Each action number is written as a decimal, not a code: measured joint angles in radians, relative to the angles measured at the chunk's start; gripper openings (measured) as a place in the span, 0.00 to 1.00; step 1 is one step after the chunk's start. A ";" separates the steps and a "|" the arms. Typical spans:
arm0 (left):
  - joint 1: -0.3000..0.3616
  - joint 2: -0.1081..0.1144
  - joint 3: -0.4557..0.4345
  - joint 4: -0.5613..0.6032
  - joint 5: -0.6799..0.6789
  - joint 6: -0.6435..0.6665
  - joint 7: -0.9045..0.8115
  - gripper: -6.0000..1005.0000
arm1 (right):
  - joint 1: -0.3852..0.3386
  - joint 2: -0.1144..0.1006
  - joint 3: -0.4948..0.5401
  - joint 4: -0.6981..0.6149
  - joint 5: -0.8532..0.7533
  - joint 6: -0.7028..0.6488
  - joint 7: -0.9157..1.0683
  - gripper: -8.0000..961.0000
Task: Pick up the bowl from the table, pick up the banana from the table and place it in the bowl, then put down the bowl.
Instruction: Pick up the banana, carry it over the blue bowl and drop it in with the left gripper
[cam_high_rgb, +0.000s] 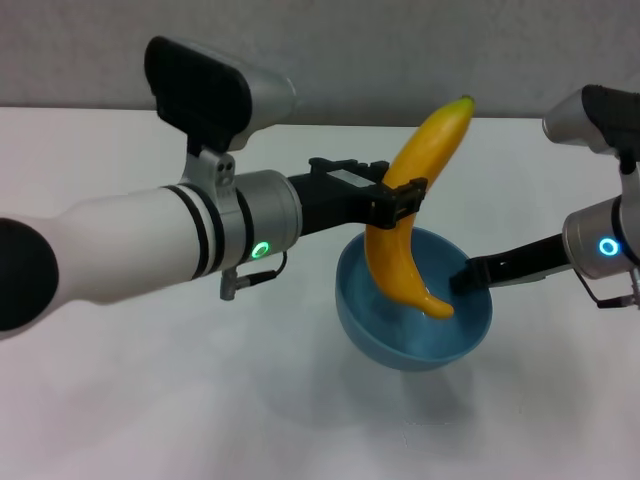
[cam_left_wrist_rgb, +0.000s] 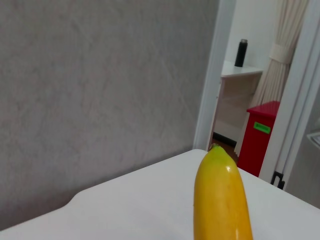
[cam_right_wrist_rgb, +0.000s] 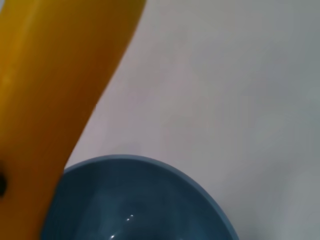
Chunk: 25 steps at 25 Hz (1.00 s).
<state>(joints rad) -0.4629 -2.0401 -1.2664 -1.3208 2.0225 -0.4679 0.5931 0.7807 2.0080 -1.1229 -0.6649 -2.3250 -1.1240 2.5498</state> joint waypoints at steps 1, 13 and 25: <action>-0.002 0.000 0.012 0.022 -0.033 0.018 0.021 0.48 | 0.005 0.000 0.000 0.001 0.000 -0.002 0.000 0.04; -0.006 0.000 0.032 0.067 -0.074 0.058 0.059 0.49 | 0.014 0.000 -0.017 0.005 0.001 -0.003 0.003 0.04; -0.003 0.002 0.015 0.077 -0.075 0.061 0.059 0.89 | 0.006 0.000 -0.018 0.021 -0.012 0.004 0.002 0.04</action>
<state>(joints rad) -0.4655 -2.0384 -1.2517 -1.2441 1.9480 -0.4073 0.6520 0.7867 2.0079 -1.1408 -0.6441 -2.3374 -1.1196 2.5521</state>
